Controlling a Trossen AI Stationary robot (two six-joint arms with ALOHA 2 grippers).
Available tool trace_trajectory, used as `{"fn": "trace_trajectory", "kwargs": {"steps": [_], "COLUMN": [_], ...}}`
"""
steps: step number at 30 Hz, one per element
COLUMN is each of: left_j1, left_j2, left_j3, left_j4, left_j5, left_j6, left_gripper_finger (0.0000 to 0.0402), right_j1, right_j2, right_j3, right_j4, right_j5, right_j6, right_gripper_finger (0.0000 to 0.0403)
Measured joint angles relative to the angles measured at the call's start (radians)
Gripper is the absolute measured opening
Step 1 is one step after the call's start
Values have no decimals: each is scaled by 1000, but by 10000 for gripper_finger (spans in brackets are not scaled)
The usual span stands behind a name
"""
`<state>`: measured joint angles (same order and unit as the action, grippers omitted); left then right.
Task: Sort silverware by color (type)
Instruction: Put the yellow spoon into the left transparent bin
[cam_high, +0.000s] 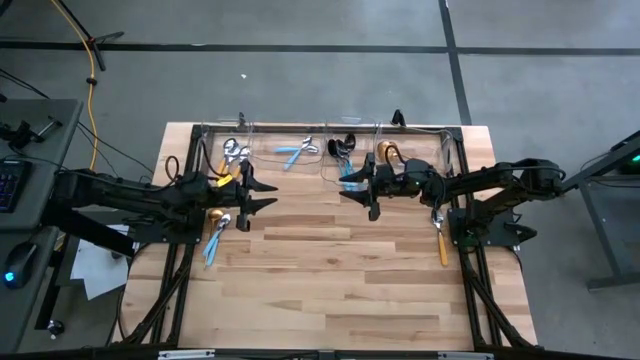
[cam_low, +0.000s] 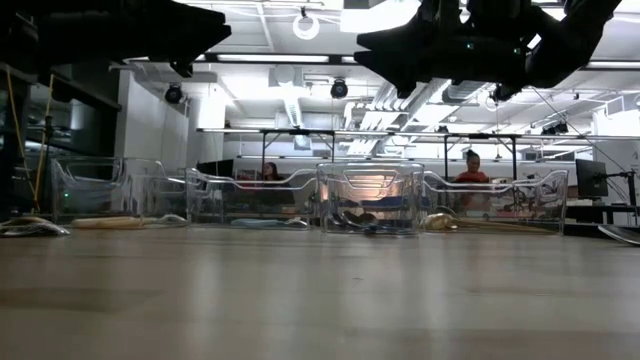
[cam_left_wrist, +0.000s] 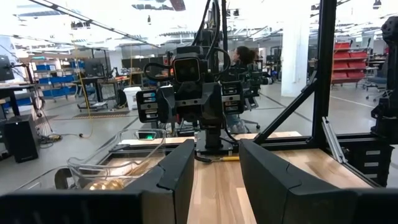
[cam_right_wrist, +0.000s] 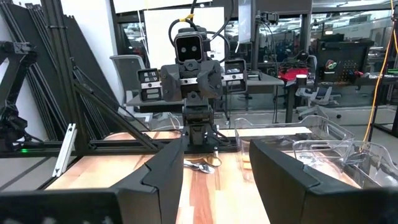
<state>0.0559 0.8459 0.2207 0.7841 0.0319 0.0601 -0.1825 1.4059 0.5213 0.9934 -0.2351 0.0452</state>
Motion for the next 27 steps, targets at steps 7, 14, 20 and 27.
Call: {"fn": "trace_trajectory", "kwargs": {"steps": [7, 14, 20, 27], "left_j1": [0, 0, 1, 1], "left_j2": [0, 0, 0, 0], "left_j3": [0, -1, -1, -1], "left_j4": [-1, -2, -3, -62], "left_j5": [0, 0, 0, 0], "left_j6": [-3, -3, -20, -23], "left_gripper_finger": [120, 120, 120, 120], "right_j1": [0, 0, 27, 140], "right_j2": [0, 0, -46, -167], "right_j3": [0, 0, 6, 107], "right_j4": [-3, -23, -149, -902], "right_j5": [0, 0, -18, 306], "right_j6": [0, 0, 160, 172], "right_gripper_finger": [169, 169, 169, 169]}}
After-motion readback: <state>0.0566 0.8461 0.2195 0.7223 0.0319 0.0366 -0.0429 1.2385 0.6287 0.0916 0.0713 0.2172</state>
